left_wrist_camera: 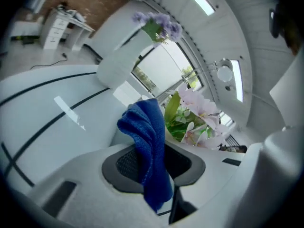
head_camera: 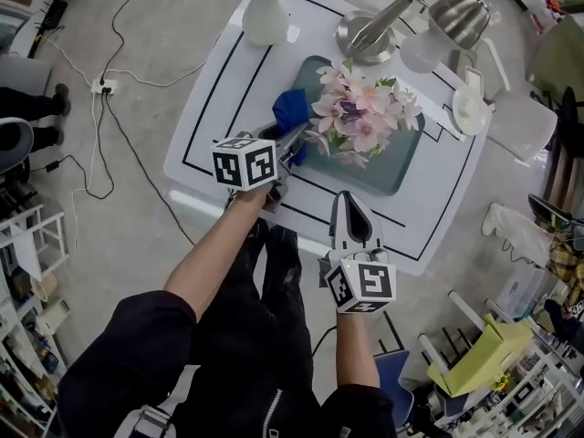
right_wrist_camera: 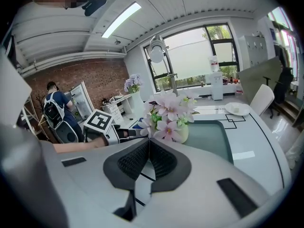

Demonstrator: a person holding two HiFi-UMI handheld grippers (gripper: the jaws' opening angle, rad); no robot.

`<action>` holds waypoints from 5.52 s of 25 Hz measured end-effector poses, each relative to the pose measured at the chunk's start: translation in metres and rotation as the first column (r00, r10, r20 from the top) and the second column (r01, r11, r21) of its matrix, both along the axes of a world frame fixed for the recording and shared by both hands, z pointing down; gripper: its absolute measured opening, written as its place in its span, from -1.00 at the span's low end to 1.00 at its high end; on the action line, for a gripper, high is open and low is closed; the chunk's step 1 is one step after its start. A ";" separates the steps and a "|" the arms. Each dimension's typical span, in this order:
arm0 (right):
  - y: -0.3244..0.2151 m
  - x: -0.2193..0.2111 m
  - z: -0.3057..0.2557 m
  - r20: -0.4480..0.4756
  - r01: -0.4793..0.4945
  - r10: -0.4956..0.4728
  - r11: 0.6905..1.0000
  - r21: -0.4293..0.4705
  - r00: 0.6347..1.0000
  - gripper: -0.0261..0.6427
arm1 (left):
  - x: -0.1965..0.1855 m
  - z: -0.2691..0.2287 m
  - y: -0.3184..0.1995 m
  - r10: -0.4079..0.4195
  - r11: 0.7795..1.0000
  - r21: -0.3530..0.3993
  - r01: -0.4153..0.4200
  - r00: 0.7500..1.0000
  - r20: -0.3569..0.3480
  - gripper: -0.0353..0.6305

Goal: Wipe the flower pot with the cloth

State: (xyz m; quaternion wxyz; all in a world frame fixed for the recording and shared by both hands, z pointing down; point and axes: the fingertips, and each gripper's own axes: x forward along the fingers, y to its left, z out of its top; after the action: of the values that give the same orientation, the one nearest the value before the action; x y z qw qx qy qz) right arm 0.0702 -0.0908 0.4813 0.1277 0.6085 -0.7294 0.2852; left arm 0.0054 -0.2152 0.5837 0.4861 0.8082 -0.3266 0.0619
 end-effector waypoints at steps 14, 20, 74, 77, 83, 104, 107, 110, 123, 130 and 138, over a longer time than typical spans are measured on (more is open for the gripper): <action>0.034 0.026 -0.007 0.033 -0.066 0.066 0.998 0.016 0.997 -0.89 | 0.050 0.017 0.039 -0.191 0.978 -0.092 0.189 0.982 -0.014 -0.52; 0.046 0.041 -0.005 0.044 -0.086 0.086 0.996 0.012 0.995 -0.89 | 0.078 0.017 0.050 -0.141 0.984 -0.109 0.137 0.990 -0.028 -0.52; 0.043 0.216 -0.020 0.098 0.128 -0.135 0.989 0.073 0.986 -0.89 | 0.206 0.017 -0.027 -0.378 0.925 0.050 0.376 0.906 0.191 -0.52; 0.042 0.212 -0.017 0.098 0.136 -0.142 0.988 0.067 0.985 -0.89 | 0.203 0.018 -0.016 -0.379 0.925 0.038 0.379 0.906 0.188 -0.52; 0.043 0.198 -0.019 0.103 0.141 -0.147 0.988 0.063 0.984 -0.89 | 0.193 0.019 0.012 -0.400 0.914 -0.005 0.407 0.900 0.172 -0.52; 0.051 0.146 -0.060 0.020 -0.098 0.096 0.986 0.137 0.995 -0.89 | 0.175 -0.093 0.123 0.136 0.931 0.322 -0.170 0.983 0.125 -0.52; 0.059 0.119 -0.076 -0.013 -0.148 0.152 0.976 0.157 0.988 -0.89 | 0.129 -0.130 0.125 0.176 0.869 0.438 -0.232 0.971 0.164 -0.52; 0.061 0.081 -0.095 -0.038 -0.154 0.165 0.969 0.192 0.986 -0.89 | 0.081 -0.156 0.123 0.197 0.794 0.534 -0.290 0.954 0.226 -0.52; 0.061 -0.016 -0.121 -0.142 -0.048 0.090 0.960 0.275 0.986 -0.89 | -0.049 -0.190 0.143 0.099 0.736 0.610 -0.293 0.938 0.331 -0.52; 0.074 -0.027 -0.110 -0.152 -0.022 0.059 0.971 0.240 0.987 -0.89 | -0.065 -0.185 0.160 0.076 0.756 0.590 -0.285 0.933 0.353 -0.52; 0.079 -0.021 -0.114 -0.136 -0.009 0.043 0.970 0.243 0.990 -0.89 | -0.059 -0.195 0.162 0.047 0.754 0.604 -0.260 0.937 0.345 -0.52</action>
State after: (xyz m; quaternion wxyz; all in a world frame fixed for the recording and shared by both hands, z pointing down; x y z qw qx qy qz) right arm 0.0494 -0.0116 0.3676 0.0998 0.6476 -0.7399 0.1523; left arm -0.0533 -0.0531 0.3889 0.1169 0.9294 -0.3315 0.1124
